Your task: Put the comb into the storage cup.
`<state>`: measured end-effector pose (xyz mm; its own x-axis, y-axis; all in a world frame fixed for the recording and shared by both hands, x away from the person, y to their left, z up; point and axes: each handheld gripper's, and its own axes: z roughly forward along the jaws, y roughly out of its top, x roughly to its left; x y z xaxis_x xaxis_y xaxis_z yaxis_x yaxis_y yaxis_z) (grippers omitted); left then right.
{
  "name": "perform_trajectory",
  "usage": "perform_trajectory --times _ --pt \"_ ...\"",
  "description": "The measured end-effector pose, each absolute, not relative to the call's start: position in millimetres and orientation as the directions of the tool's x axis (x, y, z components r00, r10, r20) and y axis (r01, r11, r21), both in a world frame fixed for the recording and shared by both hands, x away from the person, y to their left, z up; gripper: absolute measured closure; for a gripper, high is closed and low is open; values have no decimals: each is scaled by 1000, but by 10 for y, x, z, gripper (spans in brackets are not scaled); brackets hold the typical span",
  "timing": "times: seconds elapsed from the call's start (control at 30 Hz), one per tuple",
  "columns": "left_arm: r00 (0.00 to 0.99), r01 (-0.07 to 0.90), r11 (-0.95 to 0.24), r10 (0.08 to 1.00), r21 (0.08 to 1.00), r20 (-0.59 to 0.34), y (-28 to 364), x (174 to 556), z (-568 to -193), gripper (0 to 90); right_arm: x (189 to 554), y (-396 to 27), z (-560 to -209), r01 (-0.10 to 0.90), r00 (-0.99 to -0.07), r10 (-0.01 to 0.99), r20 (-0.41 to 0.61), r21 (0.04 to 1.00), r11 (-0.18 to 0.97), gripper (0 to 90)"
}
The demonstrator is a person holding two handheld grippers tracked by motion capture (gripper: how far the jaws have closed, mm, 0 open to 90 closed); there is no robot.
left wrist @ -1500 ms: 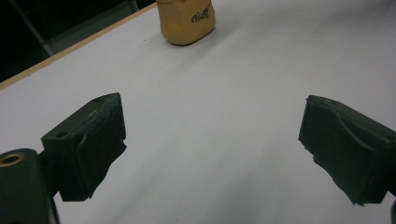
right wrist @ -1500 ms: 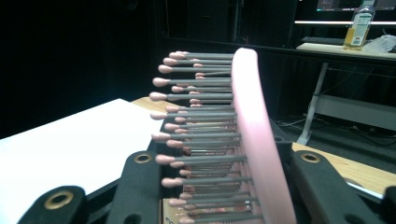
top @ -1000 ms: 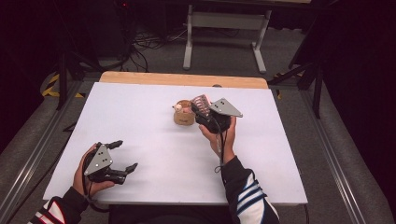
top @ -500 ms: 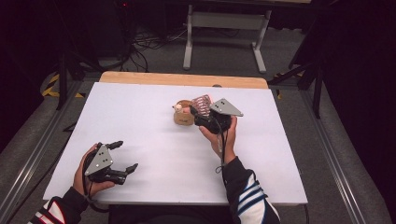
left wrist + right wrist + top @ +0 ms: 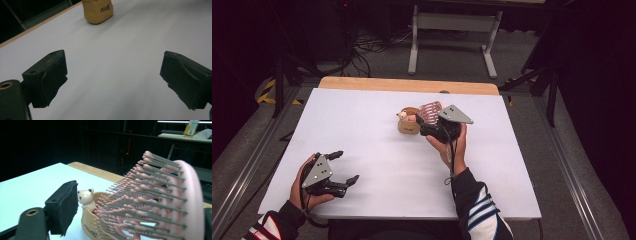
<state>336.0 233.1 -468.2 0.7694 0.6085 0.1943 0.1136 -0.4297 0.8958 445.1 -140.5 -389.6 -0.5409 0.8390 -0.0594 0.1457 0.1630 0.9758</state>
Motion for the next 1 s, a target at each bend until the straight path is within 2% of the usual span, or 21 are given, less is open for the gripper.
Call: perform_trajectory --times 0.17,0.57,1.0 --pt "770 114 -430 608 896 194 2332 3362 -4682 83 4466 -1416 -3903 150 -543 838 -57 975 164 199" --pt "765 110 -421 615 900 194 2346 3356 -4674 75 4435 -1428 -3855 124 -524 848 -77 978 166 95" --pt "763 112 -428 615 897 198 2345 3356 -4675 70 4437 -1464 -3849 110 -515 853 -81 981 160 66"
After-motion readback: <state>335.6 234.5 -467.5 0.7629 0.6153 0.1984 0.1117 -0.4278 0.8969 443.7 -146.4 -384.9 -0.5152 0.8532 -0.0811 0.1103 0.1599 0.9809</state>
